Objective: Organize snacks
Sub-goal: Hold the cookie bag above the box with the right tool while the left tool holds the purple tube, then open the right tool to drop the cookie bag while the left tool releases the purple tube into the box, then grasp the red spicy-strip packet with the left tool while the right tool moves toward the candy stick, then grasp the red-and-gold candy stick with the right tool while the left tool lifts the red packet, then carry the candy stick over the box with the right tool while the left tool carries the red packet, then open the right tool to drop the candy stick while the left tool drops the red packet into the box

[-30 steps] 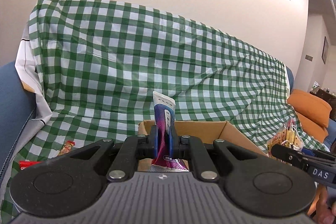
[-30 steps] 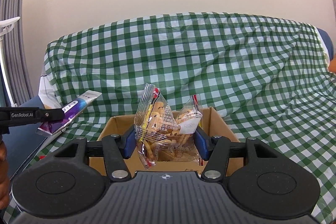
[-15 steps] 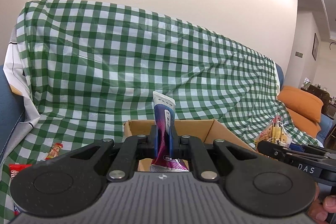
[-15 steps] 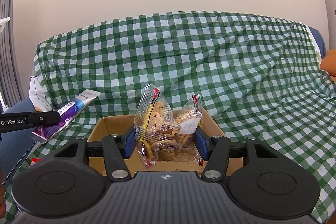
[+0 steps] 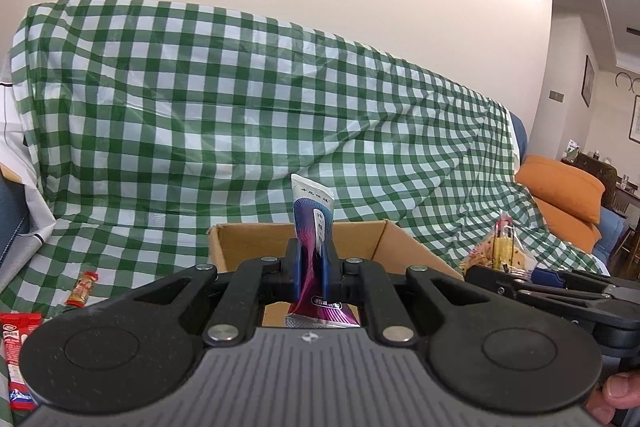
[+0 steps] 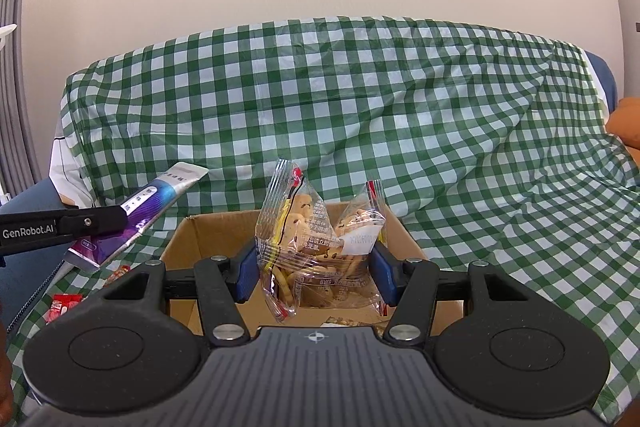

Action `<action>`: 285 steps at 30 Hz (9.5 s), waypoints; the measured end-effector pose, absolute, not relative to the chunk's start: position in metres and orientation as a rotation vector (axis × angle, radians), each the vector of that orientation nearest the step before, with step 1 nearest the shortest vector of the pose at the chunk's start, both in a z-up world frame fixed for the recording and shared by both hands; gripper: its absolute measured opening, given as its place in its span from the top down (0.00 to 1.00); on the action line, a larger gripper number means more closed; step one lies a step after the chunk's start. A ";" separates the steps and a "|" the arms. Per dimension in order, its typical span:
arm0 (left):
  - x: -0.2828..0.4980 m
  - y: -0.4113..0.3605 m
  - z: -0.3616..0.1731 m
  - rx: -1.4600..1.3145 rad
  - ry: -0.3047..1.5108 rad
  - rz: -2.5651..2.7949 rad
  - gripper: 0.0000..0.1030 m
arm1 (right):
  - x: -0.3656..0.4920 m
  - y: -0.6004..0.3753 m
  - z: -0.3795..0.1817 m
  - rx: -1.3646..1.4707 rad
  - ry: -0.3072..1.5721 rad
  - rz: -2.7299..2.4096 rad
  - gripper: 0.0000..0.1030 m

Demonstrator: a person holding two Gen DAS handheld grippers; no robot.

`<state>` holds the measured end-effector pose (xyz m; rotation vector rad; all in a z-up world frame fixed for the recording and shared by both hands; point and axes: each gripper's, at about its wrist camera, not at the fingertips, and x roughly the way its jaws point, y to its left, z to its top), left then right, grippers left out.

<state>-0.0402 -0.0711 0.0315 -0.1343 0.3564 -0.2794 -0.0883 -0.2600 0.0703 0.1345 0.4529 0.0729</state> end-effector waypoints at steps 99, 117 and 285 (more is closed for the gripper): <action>0.011 0.087 -0.108 -0.083 0.820 0.607 0.39 | -0.075 -0.212 0.055 -0.008 0.492 0.156 0.13; -0.018 0.094 -0.080 -0.328 0.832 0.478 0.52 | 0.001 -0.070 0.078 0.039 0.595 0.541 0.73; -0.036 -0.113 0.030 -0.131 0.313 -0.301 0.61 | -0.086 -0.269 0.063 0.007 0.476 0.046 0.83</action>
